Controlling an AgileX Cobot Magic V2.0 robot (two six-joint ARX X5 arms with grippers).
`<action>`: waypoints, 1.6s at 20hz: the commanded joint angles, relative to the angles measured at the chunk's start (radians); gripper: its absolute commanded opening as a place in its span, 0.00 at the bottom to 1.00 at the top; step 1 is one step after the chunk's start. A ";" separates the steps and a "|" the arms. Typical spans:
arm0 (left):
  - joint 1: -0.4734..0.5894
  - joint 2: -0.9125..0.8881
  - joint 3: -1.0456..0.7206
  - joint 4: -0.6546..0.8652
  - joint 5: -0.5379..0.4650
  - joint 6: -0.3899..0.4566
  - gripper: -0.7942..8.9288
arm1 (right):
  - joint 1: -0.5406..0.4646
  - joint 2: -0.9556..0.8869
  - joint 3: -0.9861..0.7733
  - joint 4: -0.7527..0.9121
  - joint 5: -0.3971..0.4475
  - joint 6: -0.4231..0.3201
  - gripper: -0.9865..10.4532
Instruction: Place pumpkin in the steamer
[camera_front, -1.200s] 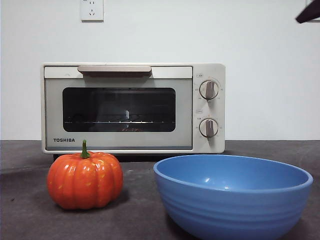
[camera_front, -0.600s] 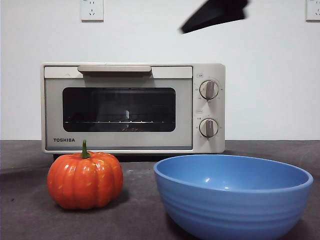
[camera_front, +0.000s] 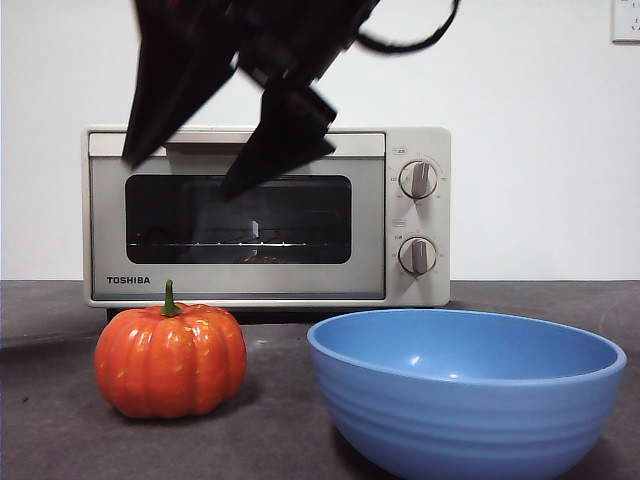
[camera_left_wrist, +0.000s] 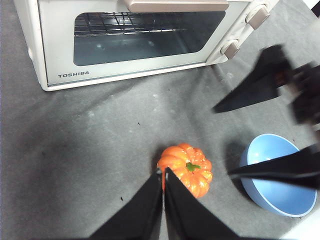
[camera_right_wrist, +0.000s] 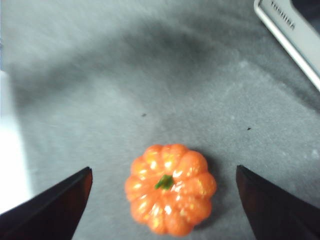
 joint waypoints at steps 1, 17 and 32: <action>-0.004 0.004 0.022 0.010 0.005 0.009 0.10 | 0.028 0.059 0.022 0.031 0.035 -0.017 0.49; -0.011 0.004 0.022 0.009 0.005 0.009 0.10 | 0.066 0.245 0.022 0.053 0.112 -0.020 0.52; -0.016 0.004 0.022 0.010 0.005 0.009 0.10 | 0.072 0.244 0.032 0.014 0.150 -0.003 0.39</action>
